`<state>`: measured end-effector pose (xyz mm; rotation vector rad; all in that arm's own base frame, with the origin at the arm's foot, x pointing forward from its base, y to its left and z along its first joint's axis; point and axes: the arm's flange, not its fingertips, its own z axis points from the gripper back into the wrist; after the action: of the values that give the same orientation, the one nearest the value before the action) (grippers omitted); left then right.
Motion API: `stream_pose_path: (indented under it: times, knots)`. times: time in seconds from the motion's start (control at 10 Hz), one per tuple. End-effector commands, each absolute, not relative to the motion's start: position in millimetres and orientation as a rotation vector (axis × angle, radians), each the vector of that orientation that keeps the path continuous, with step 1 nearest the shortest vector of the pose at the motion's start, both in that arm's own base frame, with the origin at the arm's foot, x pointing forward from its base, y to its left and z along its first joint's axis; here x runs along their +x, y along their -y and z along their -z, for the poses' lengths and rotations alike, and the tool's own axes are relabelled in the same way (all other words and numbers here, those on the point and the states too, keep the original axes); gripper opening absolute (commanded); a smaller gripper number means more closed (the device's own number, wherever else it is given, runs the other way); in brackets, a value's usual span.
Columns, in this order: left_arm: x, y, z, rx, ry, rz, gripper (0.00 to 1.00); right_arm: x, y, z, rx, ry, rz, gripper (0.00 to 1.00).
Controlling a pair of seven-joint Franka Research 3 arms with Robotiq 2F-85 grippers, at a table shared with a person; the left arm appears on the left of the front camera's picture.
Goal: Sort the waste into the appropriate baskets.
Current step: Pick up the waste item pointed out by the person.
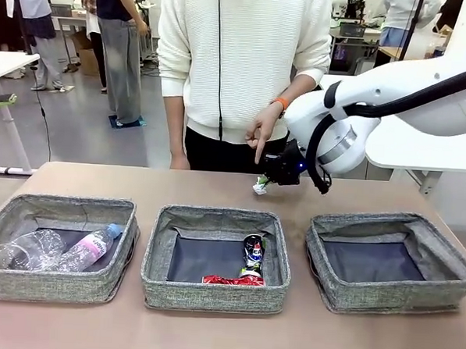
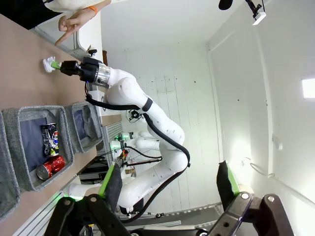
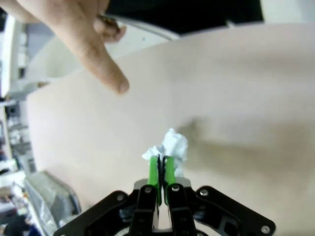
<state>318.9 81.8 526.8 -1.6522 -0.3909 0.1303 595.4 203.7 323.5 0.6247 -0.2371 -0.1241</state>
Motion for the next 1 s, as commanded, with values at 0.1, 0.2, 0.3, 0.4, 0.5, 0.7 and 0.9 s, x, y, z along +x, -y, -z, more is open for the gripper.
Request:
stream_pose_path:
  times: [0.1, 0.2, 0.3, 0.4, 0.5, 0.7, 0.9]
  knots:
    - [317.6, -80.9, -528.7, -1.667, 0.409, -0.114, 1.00, 508.7, -148.6, -427.4, 0.478, -0.034, 0.134, 0.00]
    - [317.6, -80.9, -528.7, -1.667, 0.409, -0.114, 1.00, 461.2, -144.1, -469.9, 0.521, -0.055, 0.012, 0.00]
    - [317.6, -80.9, -528.7, -1.667, 0.409, -0.114, 1.00, 418.3, -148.6, -498.7, 0.531, -0.002, -0.078, 0.00]
    - [317.6, -80.9, -528.7, -1.667, 0.409, -0.114, 1.00, 379.4, -155.6, -517.5, 0.525, 0.048, -0.132, 0.00]
    - [317.6, -80.9, -528.7, -1.667, 0.409, -0.114, 1.00, 351.3, -161.5, -524.5, 0.534, 0.099, -0.173, 0.00]
    - [317.6, -80.9, -528.7, -1.667, 0.409, -0.114, 1.00, 371.5, -160.8, -532.0, 0.527, 0.019, -0.121, 0.00]
    - [317.6, -80.9, -528.7, -1.667, 0.409, -0.114, 1.00, 331.7, -170.2, -548.9, 0.520, 0.090, -0.172, 0.04]
